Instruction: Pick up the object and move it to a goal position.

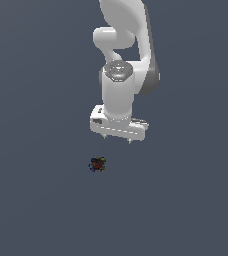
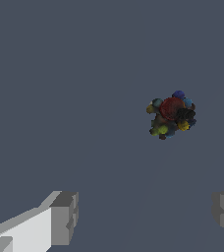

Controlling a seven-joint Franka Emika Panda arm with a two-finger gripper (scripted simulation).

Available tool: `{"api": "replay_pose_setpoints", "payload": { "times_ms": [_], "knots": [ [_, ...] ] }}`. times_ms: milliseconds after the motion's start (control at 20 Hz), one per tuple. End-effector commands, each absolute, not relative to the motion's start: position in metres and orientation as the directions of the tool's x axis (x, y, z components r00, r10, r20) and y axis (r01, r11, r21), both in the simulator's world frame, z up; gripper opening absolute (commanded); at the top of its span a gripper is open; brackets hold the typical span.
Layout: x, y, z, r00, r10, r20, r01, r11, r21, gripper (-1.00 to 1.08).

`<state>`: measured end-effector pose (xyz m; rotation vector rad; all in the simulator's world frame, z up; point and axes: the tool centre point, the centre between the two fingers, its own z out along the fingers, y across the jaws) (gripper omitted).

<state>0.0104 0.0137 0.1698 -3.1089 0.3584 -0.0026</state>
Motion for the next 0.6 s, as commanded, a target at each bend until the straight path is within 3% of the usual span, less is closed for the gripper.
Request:
{"api": "replay_pose_setpoints", "payload": {
  "times_ms": [0, 550],
  "knots": [
    [0.014, 0.009, 0.164, 0.953, -0.302, -0.003, -0.302, -0.953, -0.014, 1.0],
    [0.028, -0.014, 0.139, 0.789, -0.614, -0.016, -0.614, -0.789, -0.015, 1.0]
  ]
}}
